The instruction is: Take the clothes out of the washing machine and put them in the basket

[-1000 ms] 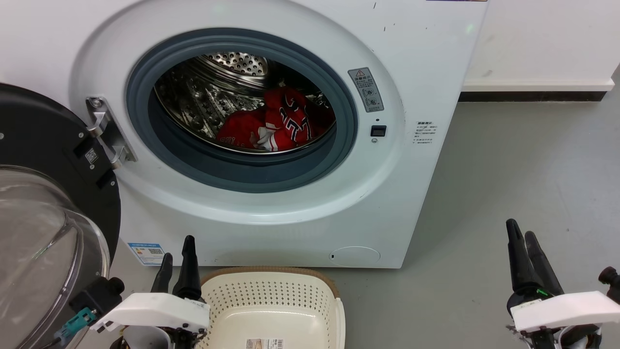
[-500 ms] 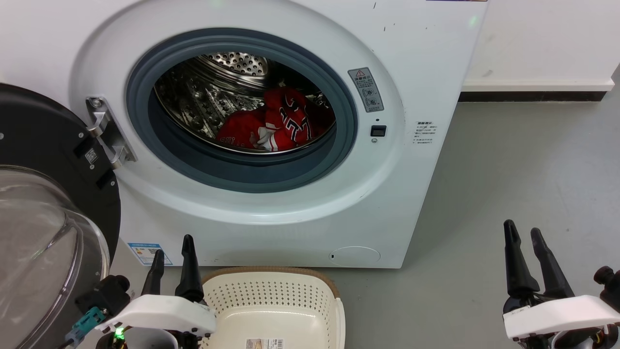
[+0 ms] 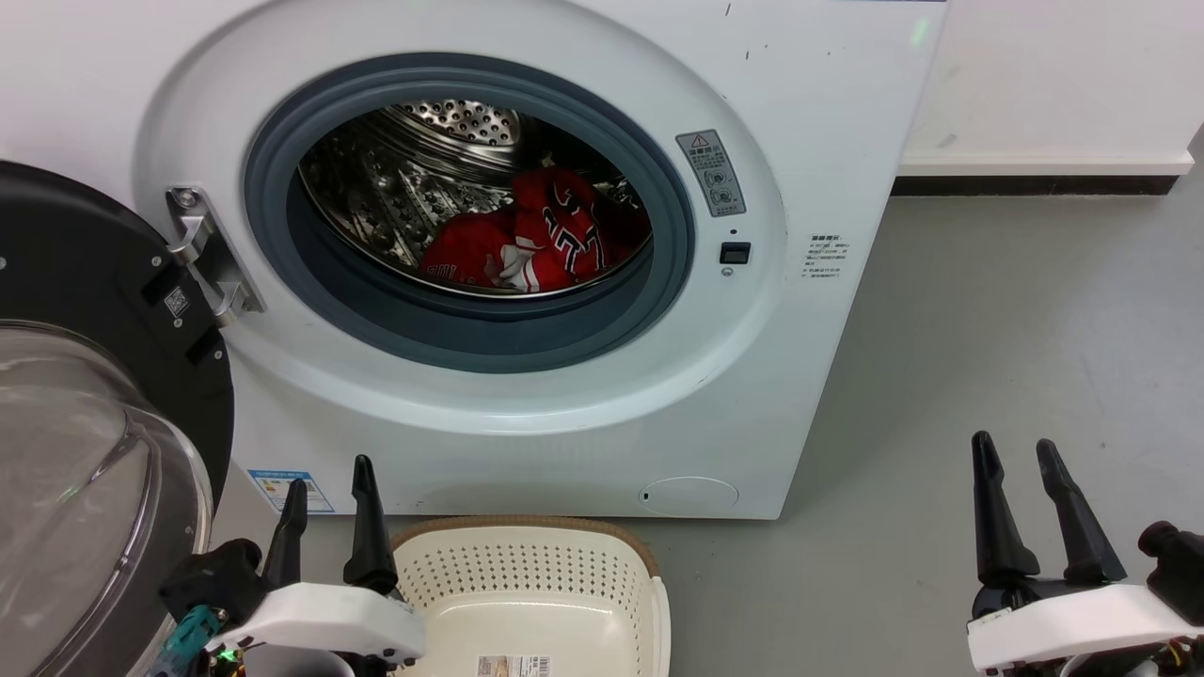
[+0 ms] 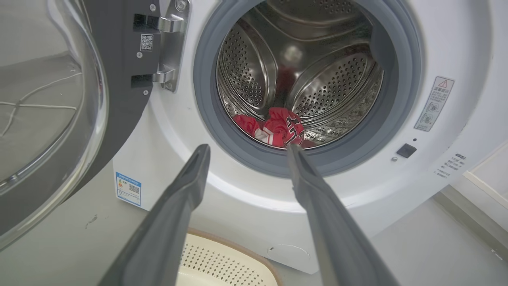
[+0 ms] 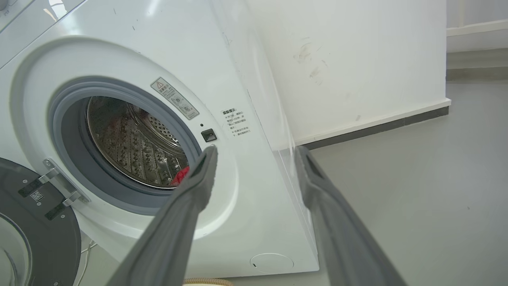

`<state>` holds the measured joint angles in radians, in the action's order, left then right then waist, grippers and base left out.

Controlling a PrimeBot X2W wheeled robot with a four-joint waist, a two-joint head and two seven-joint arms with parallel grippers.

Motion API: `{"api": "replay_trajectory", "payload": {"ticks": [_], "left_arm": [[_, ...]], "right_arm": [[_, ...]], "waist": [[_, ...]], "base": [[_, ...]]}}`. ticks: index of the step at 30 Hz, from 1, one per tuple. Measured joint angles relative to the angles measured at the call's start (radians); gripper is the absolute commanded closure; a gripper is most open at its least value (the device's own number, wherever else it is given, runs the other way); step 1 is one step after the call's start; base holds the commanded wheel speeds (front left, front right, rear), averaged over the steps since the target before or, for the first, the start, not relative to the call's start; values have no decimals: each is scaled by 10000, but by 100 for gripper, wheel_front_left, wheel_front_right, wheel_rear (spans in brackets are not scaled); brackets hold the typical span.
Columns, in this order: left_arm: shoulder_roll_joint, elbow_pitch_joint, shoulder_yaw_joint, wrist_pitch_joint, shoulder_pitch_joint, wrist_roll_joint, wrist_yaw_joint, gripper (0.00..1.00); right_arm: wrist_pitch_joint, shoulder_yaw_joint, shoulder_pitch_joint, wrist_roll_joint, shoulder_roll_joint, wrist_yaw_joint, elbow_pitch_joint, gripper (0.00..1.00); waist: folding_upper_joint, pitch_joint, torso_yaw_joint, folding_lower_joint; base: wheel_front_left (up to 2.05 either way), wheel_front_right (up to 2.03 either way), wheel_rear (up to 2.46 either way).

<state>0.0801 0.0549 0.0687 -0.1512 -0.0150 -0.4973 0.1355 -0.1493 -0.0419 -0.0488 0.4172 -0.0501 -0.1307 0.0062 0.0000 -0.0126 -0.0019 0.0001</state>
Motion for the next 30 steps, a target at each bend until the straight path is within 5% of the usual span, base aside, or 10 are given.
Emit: {"api": "replay_trajectory", "payload": {"ticks": [30], "left_arm": [[-211, -94, 2, -652, -306, 2773, 65, 0]], "right_arm": [[-675, 104, -352, -2964, 0, -2, -470, 0]], "waist": [[0, -54, -2, 0]], "base": [[0, 0, 0]]}}
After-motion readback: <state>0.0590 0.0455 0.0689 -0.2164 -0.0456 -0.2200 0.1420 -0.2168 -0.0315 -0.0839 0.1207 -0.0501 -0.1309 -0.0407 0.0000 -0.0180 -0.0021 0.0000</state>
